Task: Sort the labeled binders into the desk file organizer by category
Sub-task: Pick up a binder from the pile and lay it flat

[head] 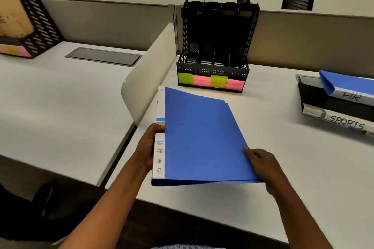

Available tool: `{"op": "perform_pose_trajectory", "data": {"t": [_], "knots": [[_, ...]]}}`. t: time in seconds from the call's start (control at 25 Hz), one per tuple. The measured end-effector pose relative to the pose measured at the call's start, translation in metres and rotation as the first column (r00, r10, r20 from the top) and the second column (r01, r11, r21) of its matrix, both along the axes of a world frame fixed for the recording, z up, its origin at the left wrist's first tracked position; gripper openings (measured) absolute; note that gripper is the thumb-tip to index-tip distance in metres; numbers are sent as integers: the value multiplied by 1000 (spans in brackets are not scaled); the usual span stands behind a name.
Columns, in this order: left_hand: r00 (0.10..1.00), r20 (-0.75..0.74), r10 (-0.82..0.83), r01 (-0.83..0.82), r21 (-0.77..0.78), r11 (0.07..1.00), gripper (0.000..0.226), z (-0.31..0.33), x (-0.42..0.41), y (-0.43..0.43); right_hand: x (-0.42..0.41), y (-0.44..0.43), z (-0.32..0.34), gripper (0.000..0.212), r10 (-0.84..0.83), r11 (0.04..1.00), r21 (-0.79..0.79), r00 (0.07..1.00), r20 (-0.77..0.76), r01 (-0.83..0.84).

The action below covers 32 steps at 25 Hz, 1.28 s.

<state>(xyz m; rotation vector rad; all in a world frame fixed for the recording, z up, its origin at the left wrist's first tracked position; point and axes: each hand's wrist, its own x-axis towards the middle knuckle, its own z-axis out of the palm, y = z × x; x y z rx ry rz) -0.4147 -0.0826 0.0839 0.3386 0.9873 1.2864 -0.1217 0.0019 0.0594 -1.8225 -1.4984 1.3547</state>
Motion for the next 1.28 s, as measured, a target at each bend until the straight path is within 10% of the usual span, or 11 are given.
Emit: {"op": "perform_pose_trajectory", "data": {"t": [0.4, 0.76, 0.92, 1.12, 1.2, 1.28], "knots": [[882, -470, -22, -36, -114, 993, 20, -47, -101, 0, -107, -50, -63, 25, -84, 992, 89, 994, -63, 90], [242, -962, -125, -12, -132, 991, 27, -87, -128, 8, -153, -83, -96, 26, -316, 895, 370, 939, 135, 248], [404, -909, -107, -22, -127, 992, 33, -85, -122, 9, -158, -85, -101, 41, -348, 880, 389, 927, 141, 272], [355, -922, -152, -75, -190, 979, 39, -83, -119, 8, -163, -88, -105, 48, -317, 888, 416, 917, 242, 197], [152, -963, -223, -52, -233, 971, 50, -79, -114, 6, -162, -88, -107, 47, -300, 892, 419, 916, 268, 170], [-256, -925, -280, -20, -285, 958, 71, -75, -102, 6, -158, -89, -108, 43, -294, 895, 406, 927, 233, 182]]}}
